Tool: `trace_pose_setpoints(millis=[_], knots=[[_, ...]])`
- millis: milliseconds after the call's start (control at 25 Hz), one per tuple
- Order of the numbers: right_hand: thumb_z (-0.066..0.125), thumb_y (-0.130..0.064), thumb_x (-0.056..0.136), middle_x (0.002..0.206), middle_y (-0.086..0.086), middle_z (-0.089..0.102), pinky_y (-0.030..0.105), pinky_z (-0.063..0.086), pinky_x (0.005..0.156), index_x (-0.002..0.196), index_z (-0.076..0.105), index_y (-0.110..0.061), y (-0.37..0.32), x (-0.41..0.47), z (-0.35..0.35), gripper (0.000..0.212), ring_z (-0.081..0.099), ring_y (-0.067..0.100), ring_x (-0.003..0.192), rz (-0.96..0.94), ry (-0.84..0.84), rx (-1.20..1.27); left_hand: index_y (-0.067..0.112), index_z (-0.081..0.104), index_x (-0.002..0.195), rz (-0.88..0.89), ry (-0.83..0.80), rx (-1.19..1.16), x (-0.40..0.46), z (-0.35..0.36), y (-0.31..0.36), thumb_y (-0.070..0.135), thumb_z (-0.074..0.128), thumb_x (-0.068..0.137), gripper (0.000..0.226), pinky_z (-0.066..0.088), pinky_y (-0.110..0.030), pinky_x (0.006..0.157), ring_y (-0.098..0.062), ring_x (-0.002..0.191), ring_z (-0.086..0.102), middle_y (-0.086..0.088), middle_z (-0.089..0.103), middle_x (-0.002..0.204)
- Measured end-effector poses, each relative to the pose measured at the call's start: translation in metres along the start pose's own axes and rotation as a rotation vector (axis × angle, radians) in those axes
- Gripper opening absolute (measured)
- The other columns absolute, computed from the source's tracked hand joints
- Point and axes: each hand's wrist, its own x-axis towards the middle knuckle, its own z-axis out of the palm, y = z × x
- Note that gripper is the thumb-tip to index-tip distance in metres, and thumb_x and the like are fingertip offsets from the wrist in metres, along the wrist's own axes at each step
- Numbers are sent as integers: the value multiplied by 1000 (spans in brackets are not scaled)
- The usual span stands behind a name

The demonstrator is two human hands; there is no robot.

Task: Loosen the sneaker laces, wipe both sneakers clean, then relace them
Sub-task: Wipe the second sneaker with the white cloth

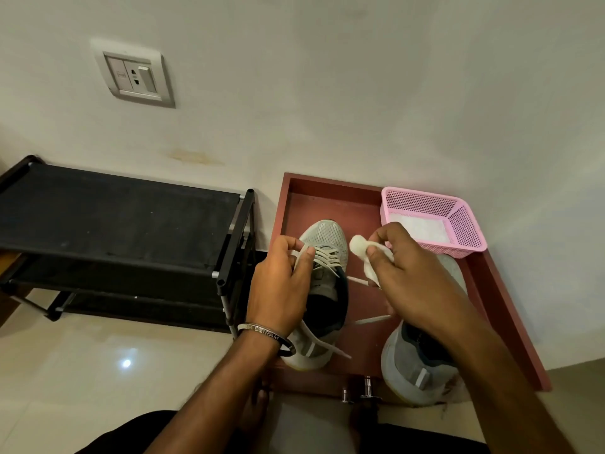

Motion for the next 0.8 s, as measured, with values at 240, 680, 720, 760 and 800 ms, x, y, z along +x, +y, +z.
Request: trace_pose_setpoints(millis=[240,680,720,760,800], knots=[[44,-31,103,82,4,69,22,39,41,99,50,-28,-17,20,3,8,59,16,44,143,-27,303,36,42,135,202,-298,113,-8,6,2,35,61,94,46,56,-31,63,-4,68,63,6,70,86],[45,-27,96,82,10,66,45,58,57,117,52,-16,23,-19,15,25,59,25,53,160,-137,1046,24,62,79,184,-235,15,-5,8,6,46,56,94,27,51,-50,65,-20,64,59,-2,64,68],[47,-28,93,81,10,65,41,57,54,117,52,-14,27,-22,13,28,58,24,52,156,-148,1031,24,62,78,165,-223,-1,-5,8,8,42,56,95,26,51,-49,63,-21,63,59,-3,63,67],[47,-28,92,79,10,63,34,54,49,117,51,-12,29,-23,11,30,56,22,50,152,-150,987,24,62,77,144,-211,-13,-5,9,8,40,57,96,25,51,-49,63,-22,62,59,-4,63,66],[48,-29,91,77,11,60,25,46,42,117,51,-10,30,-21,11,33,51,17,47,145,-135,955,24,62,77,131,-203,-14,-5,10,9,40,57,96,25,52,-49,63,-21,62,59,-4,63,66]])
